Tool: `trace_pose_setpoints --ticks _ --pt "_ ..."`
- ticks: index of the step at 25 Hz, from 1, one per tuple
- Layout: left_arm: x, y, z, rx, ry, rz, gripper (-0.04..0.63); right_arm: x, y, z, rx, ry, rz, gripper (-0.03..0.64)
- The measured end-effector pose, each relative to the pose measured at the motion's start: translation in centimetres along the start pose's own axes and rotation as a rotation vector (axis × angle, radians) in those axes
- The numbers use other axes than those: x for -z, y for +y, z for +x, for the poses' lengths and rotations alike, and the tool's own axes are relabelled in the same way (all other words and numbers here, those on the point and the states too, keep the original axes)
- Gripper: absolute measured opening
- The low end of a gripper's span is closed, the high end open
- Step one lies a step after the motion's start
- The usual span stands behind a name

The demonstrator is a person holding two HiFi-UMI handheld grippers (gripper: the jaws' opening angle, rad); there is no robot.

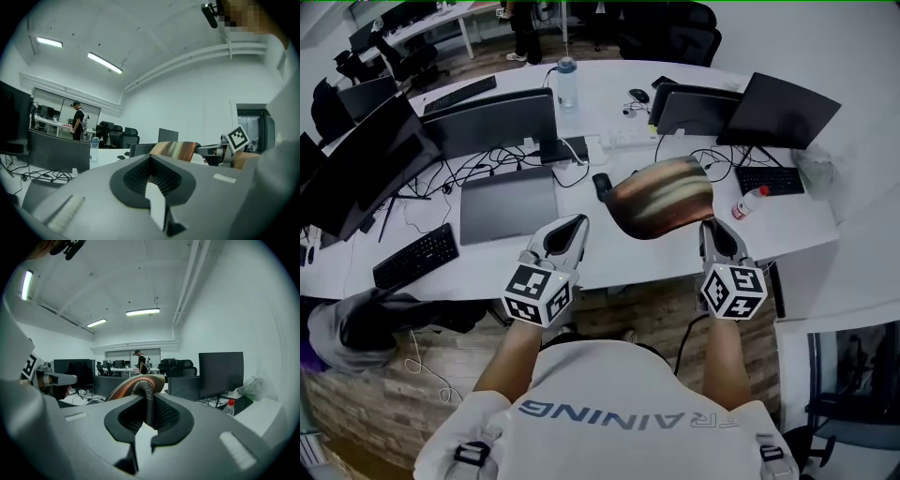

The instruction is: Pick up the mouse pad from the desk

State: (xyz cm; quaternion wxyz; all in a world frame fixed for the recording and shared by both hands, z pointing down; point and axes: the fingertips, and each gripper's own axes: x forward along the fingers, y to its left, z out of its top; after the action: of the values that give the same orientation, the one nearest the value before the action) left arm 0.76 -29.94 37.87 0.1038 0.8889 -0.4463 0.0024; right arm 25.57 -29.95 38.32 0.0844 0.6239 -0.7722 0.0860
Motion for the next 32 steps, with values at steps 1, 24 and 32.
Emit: trace_pose_setpoints --ticks 1,24,32 --pt "-0.4 0.2 -0.1 0.001 -0.005 -0.001 0.000 -0.6 0.0 -0.2 0.006 -0.007 0.009 0.044" --pt "-1.3 0.7 -2.0 -0.038 -0.022 0.013 0.000 -2.8 1.6 -1.0 -0.010 -0.098 -0.003 0.044" --pt "-0.8 0.0 -1.8 -0.039 -0.012 0.008 0.000 -2.8 1.3 -1.2 -0.029 -0.103 0.013 0.044"
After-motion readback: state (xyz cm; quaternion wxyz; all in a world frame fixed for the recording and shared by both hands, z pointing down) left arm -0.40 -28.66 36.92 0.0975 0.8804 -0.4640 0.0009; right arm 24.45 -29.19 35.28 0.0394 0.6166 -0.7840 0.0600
